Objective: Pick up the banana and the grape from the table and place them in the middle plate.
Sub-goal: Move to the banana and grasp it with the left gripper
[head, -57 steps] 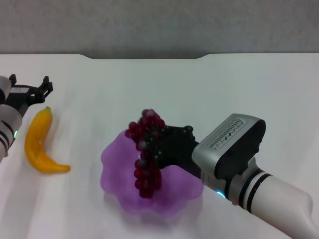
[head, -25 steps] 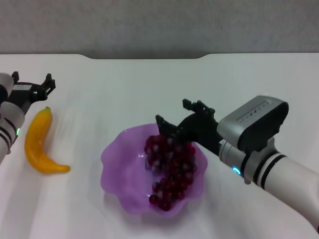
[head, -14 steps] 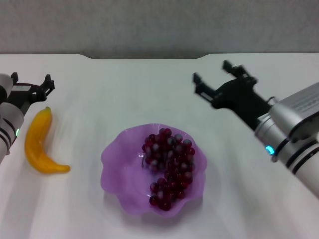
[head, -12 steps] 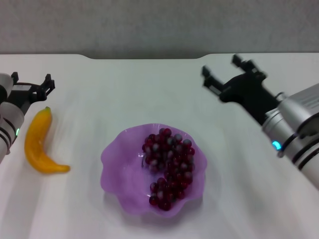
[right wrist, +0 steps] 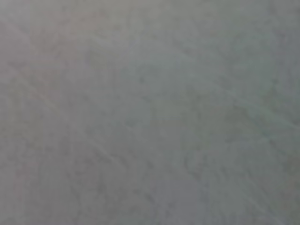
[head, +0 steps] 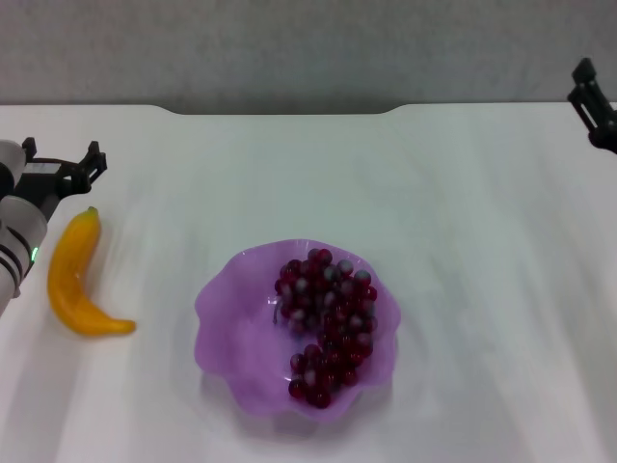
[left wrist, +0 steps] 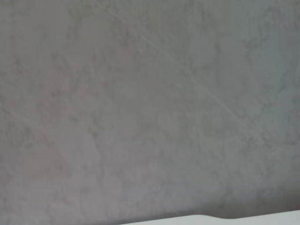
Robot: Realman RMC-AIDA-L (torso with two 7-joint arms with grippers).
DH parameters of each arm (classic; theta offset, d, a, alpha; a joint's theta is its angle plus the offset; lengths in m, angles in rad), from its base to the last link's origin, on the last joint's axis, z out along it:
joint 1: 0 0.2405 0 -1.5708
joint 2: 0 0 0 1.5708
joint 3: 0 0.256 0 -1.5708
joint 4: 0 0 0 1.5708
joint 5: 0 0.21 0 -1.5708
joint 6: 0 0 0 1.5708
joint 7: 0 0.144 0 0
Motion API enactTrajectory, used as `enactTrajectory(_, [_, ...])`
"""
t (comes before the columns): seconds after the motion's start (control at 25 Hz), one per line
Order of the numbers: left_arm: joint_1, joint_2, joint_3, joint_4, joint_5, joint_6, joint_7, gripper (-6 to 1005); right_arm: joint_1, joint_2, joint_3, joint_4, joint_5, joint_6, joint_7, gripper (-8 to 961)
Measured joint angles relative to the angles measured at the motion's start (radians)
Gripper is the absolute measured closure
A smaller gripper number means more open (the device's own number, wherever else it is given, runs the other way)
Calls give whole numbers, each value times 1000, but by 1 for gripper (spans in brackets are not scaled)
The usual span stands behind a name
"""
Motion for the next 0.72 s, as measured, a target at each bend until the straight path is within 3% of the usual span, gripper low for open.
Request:
enactTrajectory(0.36, [-26,1,-2,-21,0,-69,26,106,-12,-3,-2,53,56,3,100,78])
enactTrajectory(0.72, [7,19,-15,-243,-1,-283,39,106,-41,-8,4,75,59,7,94,78])
